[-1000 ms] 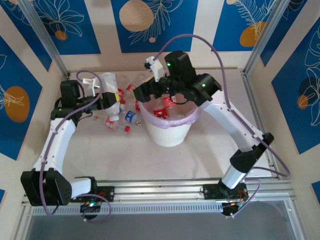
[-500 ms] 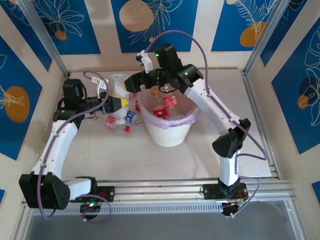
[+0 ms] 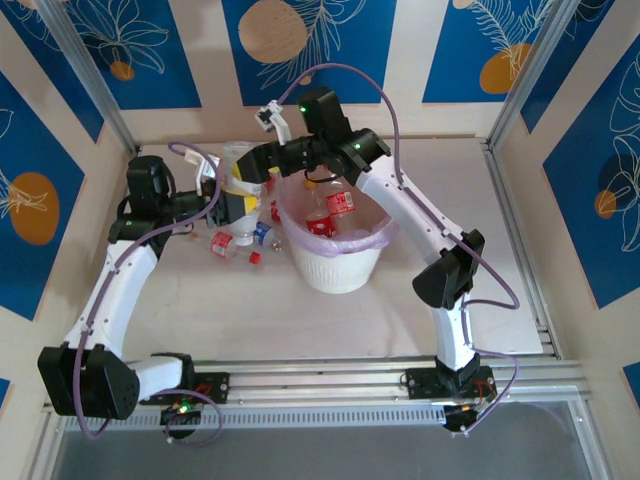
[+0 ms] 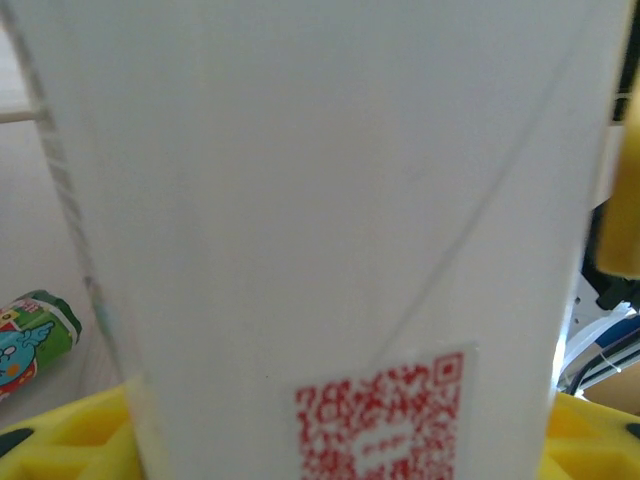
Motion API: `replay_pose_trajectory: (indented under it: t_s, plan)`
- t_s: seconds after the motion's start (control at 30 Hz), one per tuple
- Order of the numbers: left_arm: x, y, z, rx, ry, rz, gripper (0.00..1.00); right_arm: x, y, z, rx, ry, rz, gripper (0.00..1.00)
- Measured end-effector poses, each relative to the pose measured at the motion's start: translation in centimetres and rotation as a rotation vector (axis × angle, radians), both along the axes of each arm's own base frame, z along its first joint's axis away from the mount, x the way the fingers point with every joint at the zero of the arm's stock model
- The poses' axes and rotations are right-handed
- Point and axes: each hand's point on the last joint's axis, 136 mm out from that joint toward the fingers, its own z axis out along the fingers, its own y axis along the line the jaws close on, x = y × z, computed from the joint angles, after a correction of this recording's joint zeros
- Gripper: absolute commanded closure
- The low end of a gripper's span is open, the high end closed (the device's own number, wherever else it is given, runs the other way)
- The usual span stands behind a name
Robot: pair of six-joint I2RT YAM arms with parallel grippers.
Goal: Put the plastic bottles in the bin
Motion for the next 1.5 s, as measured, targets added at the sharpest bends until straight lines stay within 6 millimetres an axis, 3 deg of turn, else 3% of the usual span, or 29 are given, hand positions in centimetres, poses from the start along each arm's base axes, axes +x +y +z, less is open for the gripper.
replay_pose_trajectory:
  t_s: [0.23, 0.4, 0.6, 0.9, 1.1, 1.2, 1.33, 1.5]
  plan:
    - [0.1, -0.4, -0.1, -0.013, -0.001, -0.015, 0.97, -0.4, 0.3, 0.5, 0.018, 0.0, 0.017, 0.26]
    - [0.1, -0.5, 0.1, -0.017, -0.006, -0.02, 0.48, -0.3, 0.2, 0.5, 0.019, -0.004, 0.016, 0.28]
    - [0.1, -0.5, 0.0, -0.01, -0.018, -0.023, 0.02, -0.2, 0.3, 0.6, 0.019, -0.016, 0.012, 0.33]
    - [-0.6, -0.2, -0.5, 0.017, -0.03, 0.01, 0.0, 1.4, 0.0, 1.1, 0.022, -0.062, -0.06, 0.35]
    - [-2.3, 0.6, 1.1, 0.047, -0.106, 0.076, 0.0, 1.1, -1.3, 3.7, 0.046, -0.104, -0.073, 0.35]
    - [-4.0, 1.0, 2.6, 0.051, -0.156, 0.107, 0.0, 1.5, -3.5, 6.0, 0.06, -0.162, -0.13, 0.35]
    - [-5.9, 1.4, 4.3, 0.04, -0.219, 0.125, 0.0, 3.0, -8.4, 10.1, 0.087, -0.264, -0.262, 0.35]
    - [-5.2, 1.4, 4.3, 0.012, -0.192, 0.146, 0.0, 3.4, -14.3, 14.0, 0.094, -0.365, -0.404, 0.35]
